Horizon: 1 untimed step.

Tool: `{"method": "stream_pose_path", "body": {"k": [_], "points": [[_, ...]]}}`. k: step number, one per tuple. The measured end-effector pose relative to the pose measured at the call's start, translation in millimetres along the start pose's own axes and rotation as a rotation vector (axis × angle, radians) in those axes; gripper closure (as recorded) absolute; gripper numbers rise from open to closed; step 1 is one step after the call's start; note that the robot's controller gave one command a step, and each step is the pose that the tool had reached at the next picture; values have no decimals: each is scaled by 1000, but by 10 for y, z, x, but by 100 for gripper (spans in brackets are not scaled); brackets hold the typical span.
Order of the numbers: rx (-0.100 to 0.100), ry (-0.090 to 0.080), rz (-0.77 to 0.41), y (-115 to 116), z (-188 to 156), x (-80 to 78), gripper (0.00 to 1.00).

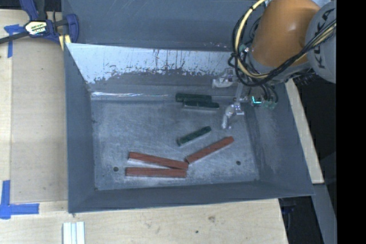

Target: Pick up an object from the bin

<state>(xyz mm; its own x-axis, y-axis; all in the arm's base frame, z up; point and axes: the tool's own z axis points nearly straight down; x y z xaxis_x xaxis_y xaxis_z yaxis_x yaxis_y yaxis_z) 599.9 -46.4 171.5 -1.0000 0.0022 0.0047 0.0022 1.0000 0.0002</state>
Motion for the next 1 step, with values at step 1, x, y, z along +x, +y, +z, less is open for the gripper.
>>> {"method": "stream_pose_path", "body": {"k": [1], "points": [[0, -3, 0, 1, -21, -4, 0]]}}
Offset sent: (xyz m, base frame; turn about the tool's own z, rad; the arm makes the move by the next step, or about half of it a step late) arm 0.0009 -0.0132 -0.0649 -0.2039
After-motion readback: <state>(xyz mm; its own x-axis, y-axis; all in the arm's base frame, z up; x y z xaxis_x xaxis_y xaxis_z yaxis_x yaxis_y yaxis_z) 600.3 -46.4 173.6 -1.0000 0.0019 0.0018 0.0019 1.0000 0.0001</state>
